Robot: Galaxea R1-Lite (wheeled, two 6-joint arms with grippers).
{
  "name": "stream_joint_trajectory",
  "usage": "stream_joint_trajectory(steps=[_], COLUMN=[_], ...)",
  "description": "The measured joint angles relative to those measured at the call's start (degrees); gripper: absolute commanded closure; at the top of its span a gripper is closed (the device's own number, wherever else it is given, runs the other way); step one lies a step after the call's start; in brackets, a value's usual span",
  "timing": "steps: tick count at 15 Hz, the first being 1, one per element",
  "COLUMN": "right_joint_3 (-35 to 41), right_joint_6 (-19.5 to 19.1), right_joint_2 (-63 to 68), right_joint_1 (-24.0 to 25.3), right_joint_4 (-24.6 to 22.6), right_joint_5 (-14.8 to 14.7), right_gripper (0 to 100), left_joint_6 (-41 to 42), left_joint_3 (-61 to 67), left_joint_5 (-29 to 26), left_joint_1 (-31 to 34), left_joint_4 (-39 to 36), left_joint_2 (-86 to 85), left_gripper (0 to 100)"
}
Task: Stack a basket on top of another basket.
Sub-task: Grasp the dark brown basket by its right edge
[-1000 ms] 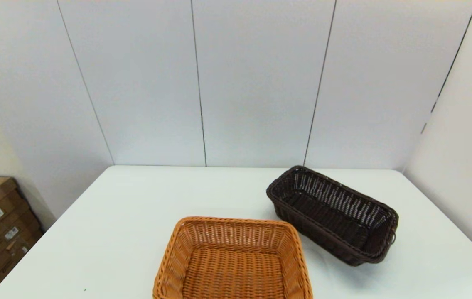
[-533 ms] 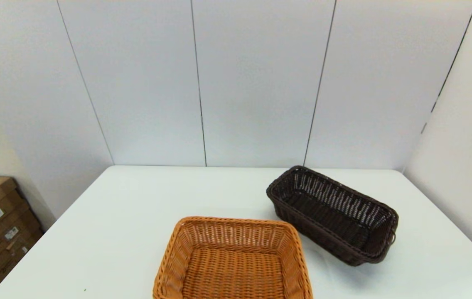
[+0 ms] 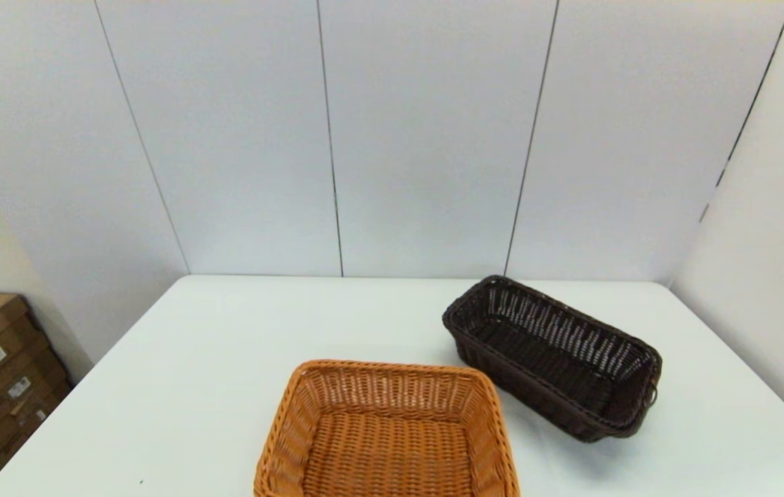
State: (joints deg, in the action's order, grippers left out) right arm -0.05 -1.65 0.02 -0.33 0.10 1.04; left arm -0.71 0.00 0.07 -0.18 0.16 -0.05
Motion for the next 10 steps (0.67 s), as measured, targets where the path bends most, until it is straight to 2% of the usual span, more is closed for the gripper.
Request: stream_joint_trajectory(steps=[10], right_joint_3=[-0.06], right_joint_6=[-0.39], right_joint_2=[0.00], right_joint_1=[-0.02], right_joint_4=[0.17], right_joint_5=[0.00], right_gripper=[0], left_joint_6=[0.05], left_joint_3=[0.00], left_joint_5=[0.00], left_joint_1=[0.00], left_joint_4=[0.02], left_joint_2=[0.00], left_gripper=[0])
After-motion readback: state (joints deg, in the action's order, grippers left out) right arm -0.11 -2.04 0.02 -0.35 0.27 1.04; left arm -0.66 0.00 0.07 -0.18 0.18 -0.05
